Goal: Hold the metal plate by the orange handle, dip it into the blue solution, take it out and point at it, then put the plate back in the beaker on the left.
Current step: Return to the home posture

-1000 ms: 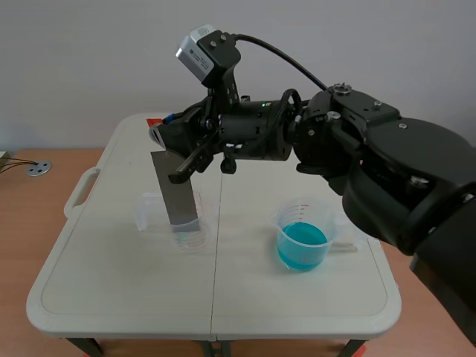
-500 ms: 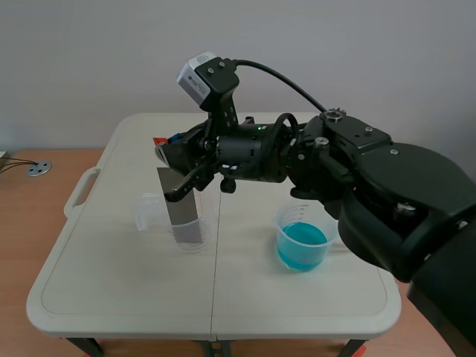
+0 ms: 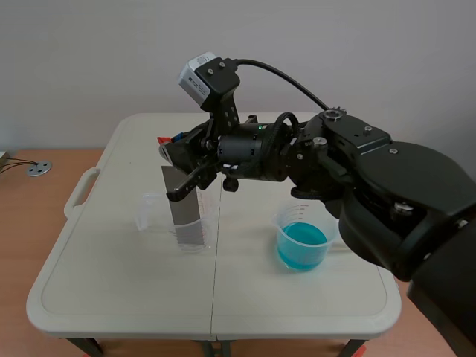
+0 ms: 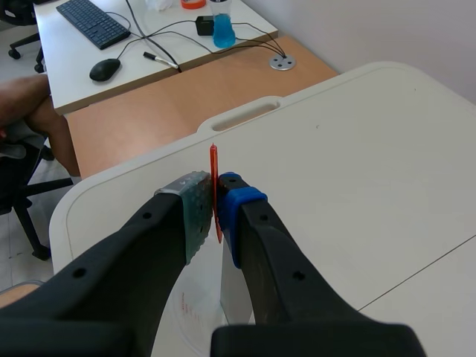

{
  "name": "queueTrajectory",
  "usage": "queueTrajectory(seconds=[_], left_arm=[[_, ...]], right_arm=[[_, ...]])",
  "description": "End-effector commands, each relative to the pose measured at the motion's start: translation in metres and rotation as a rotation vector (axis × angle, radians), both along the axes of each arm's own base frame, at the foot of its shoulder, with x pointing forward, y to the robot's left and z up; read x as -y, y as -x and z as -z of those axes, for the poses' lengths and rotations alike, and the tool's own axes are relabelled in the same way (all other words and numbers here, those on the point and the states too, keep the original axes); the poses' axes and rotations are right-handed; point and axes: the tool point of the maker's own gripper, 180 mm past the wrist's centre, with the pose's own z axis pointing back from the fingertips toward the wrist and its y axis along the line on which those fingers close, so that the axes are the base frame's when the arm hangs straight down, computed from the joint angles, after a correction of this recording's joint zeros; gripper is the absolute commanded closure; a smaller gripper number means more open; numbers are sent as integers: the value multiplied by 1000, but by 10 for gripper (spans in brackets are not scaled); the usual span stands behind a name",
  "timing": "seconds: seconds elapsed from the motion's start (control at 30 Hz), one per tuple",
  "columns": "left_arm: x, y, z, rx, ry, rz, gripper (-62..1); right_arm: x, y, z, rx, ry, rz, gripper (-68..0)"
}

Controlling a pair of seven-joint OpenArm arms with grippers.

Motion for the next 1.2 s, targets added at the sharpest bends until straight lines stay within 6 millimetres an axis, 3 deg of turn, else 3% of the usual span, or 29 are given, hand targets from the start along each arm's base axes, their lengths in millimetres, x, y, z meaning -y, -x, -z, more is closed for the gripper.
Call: queueTrajectory(seconds=[0.0,0.2,0.37,0.4,0.5,0.6,0.63,1.17], left_arm=[[4,2,-1,-4,14,-1,-19],[3,3,-1,-10,10,-1,-19],[3,3,-1,-10,9,0,-24],[3,3,-1,-9,8,0,-49],[1,4,0,-5,-12,30,-220],[-2,4,1,6,-47,64,-575],[-2,4,1,6,-47,64,-623],[2,2,-1,16,-19,46,-623]], right_arm=[[-3,-7,-19,39,-33,0,-13],[-1,-11,-18,38,-28,26,-30],[0,-13,-14,29,-10,40,-151],[0,-13,-14,30,-11,40,-193],[1,-13,-15,30,-12,41,-387],[2,-15,-15,30,-11,49,-627],[3,-17,-15,31,-11,62,-671],[12,-27,-16,36,-7,119,-665]])
